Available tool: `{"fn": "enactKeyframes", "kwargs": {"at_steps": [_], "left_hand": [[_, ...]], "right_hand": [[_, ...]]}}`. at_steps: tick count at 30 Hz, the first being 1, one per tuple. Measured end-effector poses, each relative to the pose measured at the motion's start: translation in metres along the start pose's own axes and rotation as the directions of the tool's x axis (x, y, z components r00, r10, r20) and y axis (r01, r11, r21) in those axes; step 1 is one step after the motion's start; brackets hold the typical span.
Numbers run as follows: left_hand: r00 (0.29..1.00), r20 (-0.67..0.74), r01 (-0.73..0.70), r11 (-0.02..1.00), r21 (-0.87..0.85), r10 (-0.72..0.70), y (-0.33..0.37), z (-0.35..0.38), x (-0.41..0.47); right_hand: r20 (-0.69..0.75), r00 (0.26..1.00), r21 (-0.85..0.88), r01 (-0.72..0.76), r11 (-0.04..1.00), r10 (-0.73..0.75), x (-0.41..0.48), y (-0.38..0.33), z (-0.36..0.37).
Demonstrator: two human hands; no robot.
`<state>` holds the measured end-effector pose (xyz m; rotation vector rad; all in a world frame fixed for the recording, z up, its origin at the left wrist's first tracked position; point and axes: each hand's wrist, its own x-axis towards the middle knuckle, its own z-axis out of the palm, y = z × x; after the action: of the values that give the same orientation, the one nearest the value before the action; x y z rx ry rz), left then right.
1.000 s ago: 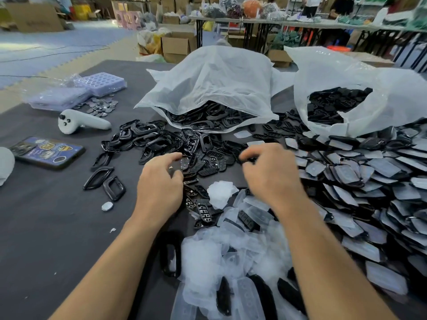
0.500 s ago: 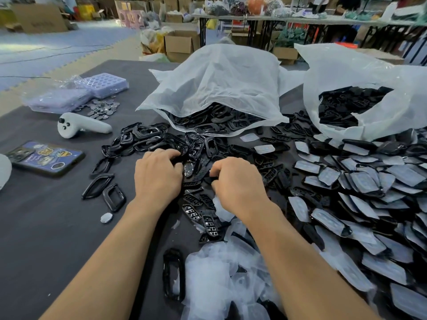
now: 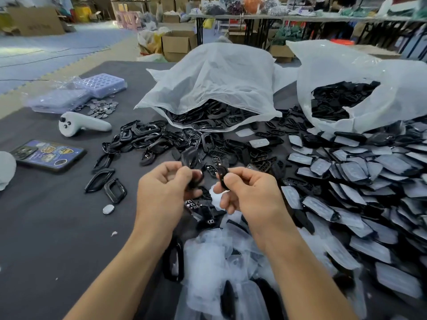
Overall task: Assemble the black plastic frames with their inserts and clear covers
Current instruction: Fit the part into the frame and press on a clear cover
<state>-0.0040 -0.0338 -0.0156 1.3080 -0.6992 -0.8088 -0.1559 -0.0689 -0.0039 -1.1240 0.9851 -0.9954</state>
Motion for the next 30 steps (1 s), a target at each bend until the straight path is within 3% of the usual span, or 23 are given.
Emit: {"fn": "enactKeyframes", "kwargs": {"at_steps": [7,14,21,30], "left_hand": [[0.979,0.203,0.045,0.998,-0.038,-0.036,0.002,-0.011,-0.029],[0.979,0.176,0.122,0.989,-0.080,-0.106,0.001,-0.012,-0.019],[0.942,0.274,0.252,0.946,-0.202,-0.193,0.004,-0.011,-0.017],[0.945,0.281,0.222,0.959,-0.179,-0.166,0.002,-0.007,-0.019]], "right_hand": [[-0.072,0.997,-0.041,0.010,0.999,-0.013,-0.005,0.008,0.004],[-0.058,0.997,0.072,0.062,0.995,-0.058,-0.004,0.006,0.008],[-0.077,0.995,0.066,0.070,0.995,-0.065,-0.005,0.005,0.006],[-0.066,0.997,0.122,0.058,0.991,-0.050,-0.005,0.004,0.002]]}}
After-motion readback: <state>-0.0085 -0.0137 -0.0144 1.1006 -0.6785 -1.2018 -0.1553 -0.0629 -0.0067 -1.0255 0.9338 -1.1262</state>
